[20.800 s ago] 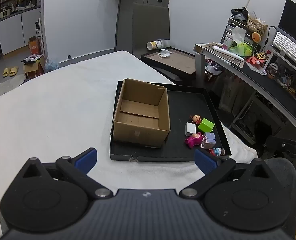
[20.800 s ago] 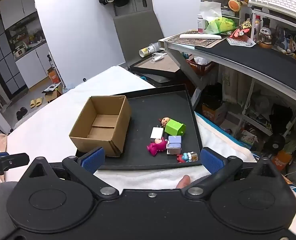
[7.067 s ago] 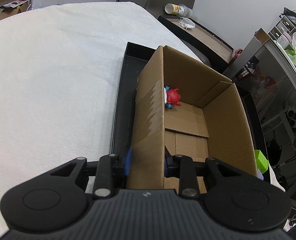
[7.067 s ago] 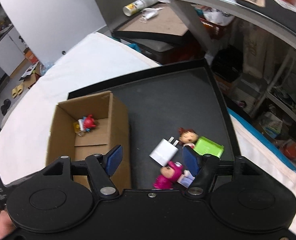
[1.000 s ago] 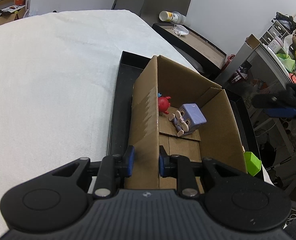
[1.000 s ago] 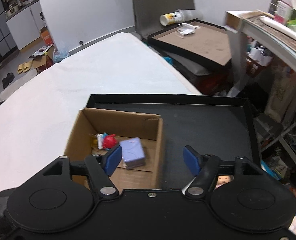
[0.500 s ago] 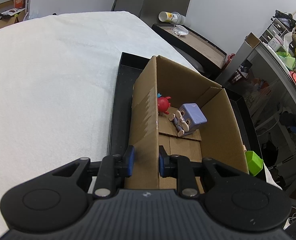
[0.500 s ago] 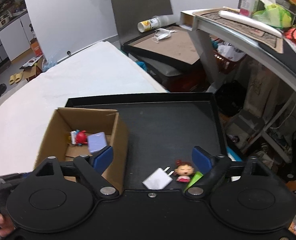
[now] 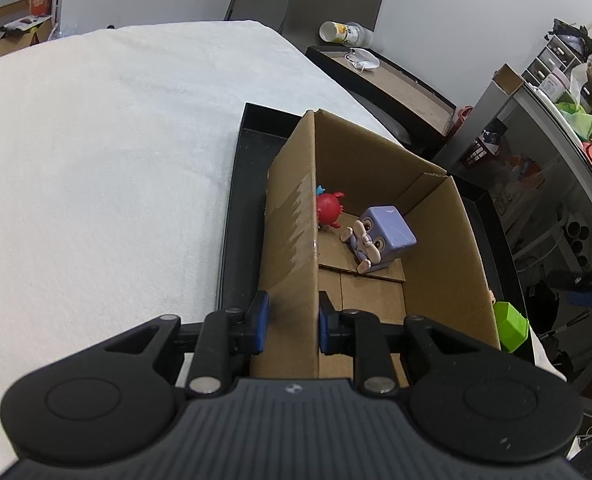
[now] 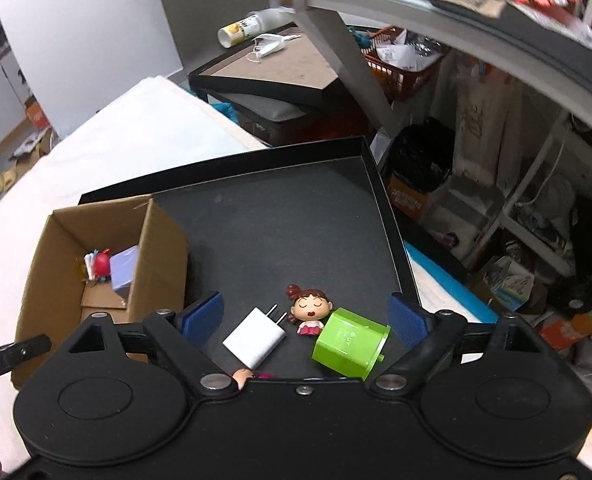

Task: Organize rigid objects
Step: 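Move the right tool back over the green cup-shaped block, then close the right tool on the green cup-shaped block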

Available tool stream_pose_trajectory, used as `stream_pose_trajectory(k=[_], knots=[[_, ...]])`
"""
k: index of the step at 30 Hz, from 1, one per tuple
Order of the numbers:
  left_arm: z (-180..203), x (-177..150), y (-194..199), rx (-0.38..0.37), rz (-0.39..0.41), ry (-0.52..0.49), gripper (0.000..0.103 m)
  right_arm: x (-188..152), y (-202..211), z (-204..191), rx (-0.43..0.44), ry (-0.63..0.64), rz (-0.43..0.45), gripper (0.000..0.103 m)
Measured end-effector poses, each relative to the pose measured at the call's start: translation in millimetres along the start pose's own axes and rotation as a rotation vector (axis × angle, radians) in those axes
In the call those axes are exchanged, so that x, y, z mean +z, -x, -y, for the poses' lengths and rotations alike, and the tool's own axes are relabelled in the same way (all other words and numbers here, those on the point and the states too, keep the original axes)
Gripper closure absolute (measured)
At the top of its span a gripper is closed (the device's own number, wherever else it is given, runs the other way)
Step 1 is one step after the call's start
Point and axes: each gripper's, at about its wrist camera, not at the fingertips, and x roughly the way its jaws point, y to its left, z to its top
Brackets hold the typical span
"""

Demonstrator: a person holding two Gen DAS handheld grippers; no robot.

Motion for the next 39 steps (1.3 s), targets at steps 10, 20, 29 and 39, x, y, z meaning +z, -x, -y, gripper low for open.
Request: stream_pose_trajectory(k=[10, 20, 29, 39], knots=[[4.1, -0.9, -2.1, 0.018, 0.0, -0.014, 0.08, -9.3, -26.8, 18.5, -0.025, -0.075, -0.05, 0.015], [6.0, -3.2, -2.2, 0.026, 0.012, -0.027, 0.08, -6.2, -52.6, 32.3, -0.077, -0.117, -0.118, 0.015], [4.8, -2.7, -1.5, 0.025, 0.012, -0.024, 0.08, -7.8, -67.9, 34.0, -0.104, -0.13, -0.175, 0.015], [4.0, -1.9, -0.1, 0.015, 0.012, -0.019, 0.08, -18.4, -73.2, 32.3, -0.128, -0.103, -0.241, 0.051]])
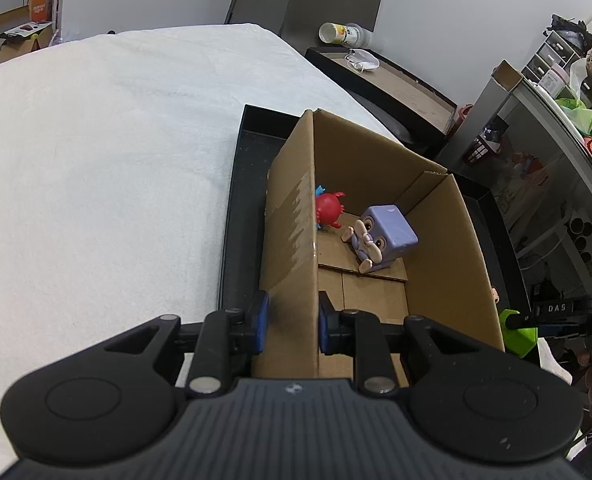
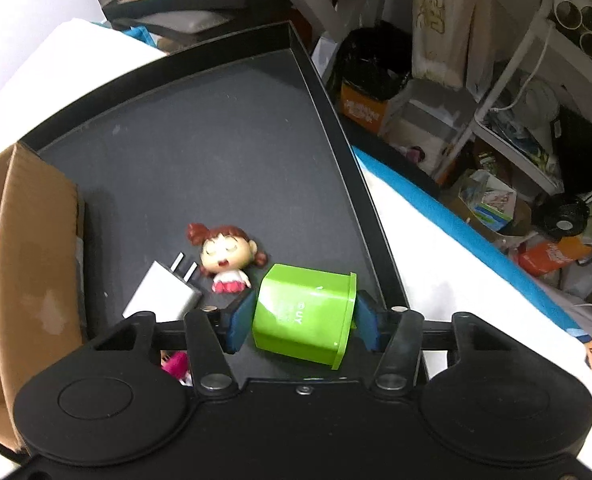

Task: Organize rigid objects
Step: 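Close the right tool on the green cup-shaped block, then carry the green block into the cardboard box and open the right tool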

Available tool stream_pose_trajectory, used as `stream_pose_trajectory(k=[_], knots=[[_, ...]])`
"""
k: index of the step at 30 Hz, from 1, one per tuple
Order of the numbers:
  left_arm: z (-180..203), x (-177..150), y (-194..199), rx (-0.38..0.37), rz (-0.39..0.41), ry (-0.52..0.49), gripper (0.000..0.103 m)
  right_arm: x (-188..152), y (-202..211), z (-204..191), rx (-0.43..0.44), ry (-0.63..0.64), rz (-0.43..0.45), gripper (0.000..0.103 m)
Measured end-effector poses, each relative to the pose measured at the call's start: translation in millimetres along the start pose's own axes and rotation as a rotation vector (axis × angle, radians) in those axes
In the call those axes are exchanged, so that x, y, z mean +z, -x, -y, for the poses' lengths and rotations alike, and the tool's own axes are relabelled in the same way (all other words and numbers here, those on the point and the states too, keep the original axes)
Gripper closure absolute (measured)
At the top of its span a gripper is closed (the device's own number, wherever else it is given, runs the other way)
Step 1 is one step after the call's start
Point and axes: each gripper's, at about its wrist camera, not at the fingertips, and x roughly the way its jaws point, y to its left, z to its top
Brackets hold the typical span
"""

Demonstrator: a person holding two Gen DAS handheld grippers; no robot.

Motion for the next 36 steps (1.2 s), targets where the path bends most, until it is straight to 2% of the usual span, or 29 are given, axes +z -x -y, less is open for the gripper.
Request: stream_pose_trajectory(k=[5, 16, 30, 36], knots=[[-0.5, -0.5, 0.7, -0.005, 0.002, -0.001, 0.08, -3.5, 6.6, 0.3, -0.006, -0.005, 0.009, 0.052], [-0.4, -1.3, 0.4, -0.011, 0.002, -0.003, 0.08, 0.9, 33.8, -19.0, 0.042, 0.042, 0.063, 0.052], [-2.5, -0.7, 2.4, -0.028, 0.007, 0.003, 0.08, 22.1, 76.3, -70.7, 0.105, 0.137, 0.171, 0.052], [-0.6, -1.7, 1.8, -0.02, 0.01, -0.009, 0.08, 29.9, 95.2, -100.6, 0.162, 0.191, 0.217, 0.052]])
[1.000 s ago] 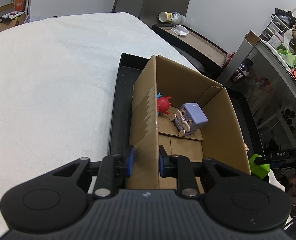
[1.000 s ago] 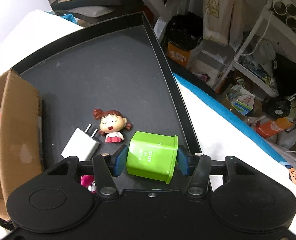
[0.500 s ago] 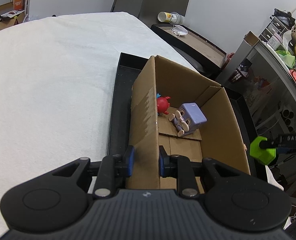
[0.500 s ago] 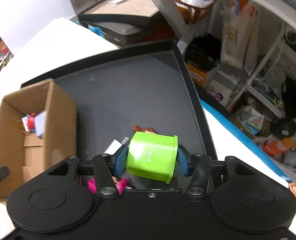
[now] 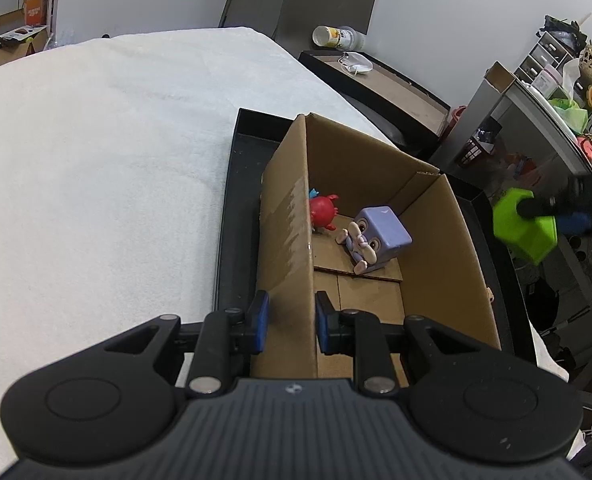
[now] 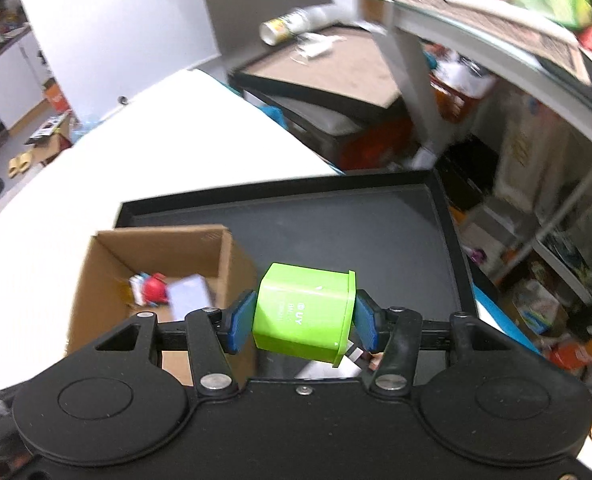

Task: Organize rigid objects
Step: 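Carry the green block into the cardboard box and open the right tool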

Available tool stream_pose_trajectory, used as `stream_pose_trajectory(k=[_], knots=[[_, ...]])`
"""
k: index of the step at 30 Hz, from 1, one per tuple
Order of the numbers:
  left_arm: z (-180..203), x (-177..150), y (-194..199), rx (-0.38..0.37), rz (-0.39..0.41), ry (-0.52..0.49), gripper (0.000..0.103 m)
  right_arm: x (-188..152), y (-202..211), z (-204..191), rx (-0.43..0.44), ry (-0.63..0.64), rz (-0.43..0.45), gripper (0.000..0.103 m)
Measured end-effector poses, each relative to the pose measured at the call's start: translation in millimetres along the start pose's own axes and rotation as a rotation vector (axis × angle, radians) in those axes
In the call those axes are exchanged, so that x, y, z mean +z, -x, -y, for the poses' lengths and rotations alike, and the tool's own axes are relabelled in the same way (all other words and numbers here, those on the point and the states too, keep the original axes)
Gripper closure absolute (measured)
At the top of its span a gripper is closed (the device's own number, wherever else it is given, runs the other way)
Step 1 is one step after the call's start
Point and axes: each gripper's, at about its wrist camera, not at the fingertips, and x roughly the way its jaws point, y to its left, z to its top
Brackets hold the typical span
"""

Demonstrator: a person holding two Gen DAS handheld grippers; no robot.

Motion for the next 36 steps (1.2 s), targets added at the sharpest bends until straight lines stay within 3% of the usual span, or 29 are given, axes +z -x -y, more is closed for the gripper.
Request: stream_pose_trajectory(k=[16, 36], knots=[[-5.0, 0.4, -0.1, -0.026, -0.006, 0.024, 0.08, 13.8, -10.9, -75.8, 0.081, 0.139, 0.001, 0.052], [-10.3, 1.2, 1.4, -0.055, -0.01, 0.038, 0.08, -5.7, -52.5, -122.9, 0.107, 0.229, -0.101, 0.051]])
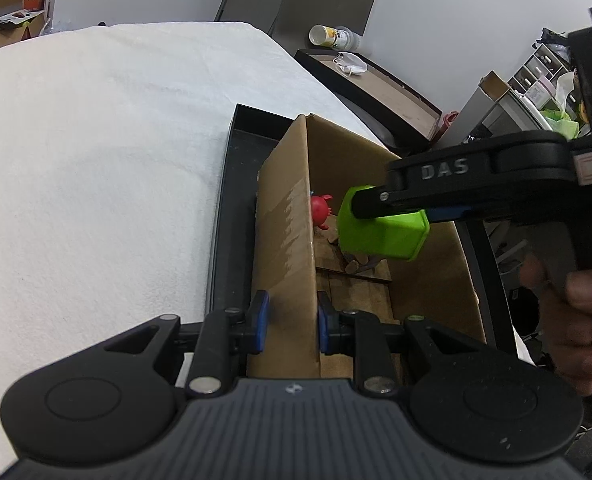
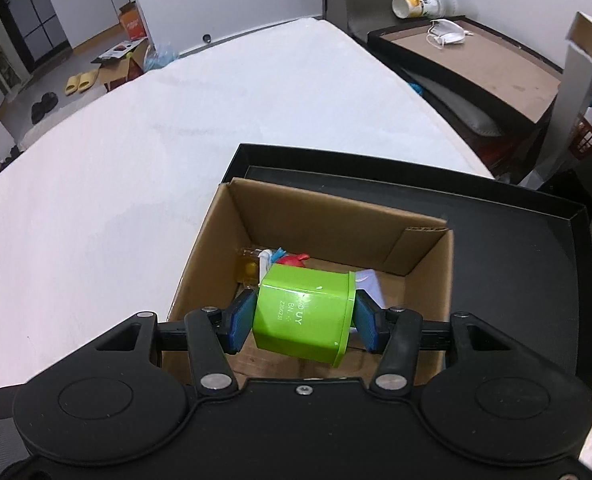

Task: Organize rigid objects
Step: 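Carry the green block into the cardboard box and open the right tool, then move the right tool back over the pink bear figure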

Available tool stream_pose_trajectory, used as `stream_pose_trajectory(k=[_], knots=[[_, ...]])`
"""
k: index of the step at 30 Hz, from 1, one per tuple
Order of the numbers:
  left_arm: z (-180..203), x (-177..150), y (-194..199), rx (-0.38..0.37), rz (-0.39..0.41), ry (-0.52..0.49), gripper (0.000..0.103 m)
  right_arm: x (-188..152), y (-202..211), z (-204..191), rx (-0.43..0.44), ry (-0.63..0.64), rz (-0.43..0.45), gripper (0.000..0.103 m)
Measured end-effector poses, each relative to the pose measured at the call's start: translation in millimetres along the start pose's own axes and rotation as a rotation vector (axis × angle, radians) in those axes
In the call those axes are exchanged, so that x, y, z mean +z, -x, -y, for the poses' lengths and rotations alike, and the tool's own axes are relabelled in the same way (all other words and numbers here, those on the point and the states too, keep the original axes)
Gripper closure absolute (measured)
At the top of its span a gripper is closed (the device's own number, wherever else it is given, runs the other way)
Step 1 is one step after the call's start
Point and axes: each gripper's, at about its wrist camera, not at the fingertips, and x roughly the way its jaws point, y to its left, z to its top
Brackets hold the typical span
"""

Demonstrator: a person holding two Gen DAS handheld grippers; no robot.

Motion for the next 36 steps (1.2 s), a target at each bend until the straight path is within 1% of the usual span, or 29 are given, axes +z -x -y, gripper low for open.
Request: stream_pose_trajectory(k=[6, 13, 19, 23, 28, 36], knots=[[-4.9, 1.8, 0.6, -0.018, -0.003, 0.02, 0.08, 4.4, -3.8, -3.2, -0.012, -0.022, -0.001, 0.051], [-4.8, 2.0, 3.4, -0.021, 0.003, 0.014, 0.08, 4.9, -5.5, -7.8, 0.01, -0.038, -0.009, 0.051], [-4.6, 4.7, 5.1, -0.037, 0.008, 0.031, 0.08, 4.5, -20.9, -12.6, 0.012, -0.053, -0.044, 0.052], [-2.5, 3.7, 4.6, -0.027, 0.009, 0.019, 0.08, 5.3, -25.7, -13.2, 0.016, -0.063, -0.063, 0.05], [-2.7, 2.8, 1.7, -0.016, 0.004, 0.021, 0.08, 4.5, -2.5, -5.5, 0.023, -0.071, -0.022, 0.049], [1.7, 1.8, 1.1, 0.001, 0.007, 0.009, 0.08, -4.6, 41.3, 22.3, 0.018, -0.065, 0.021, 0.043]])
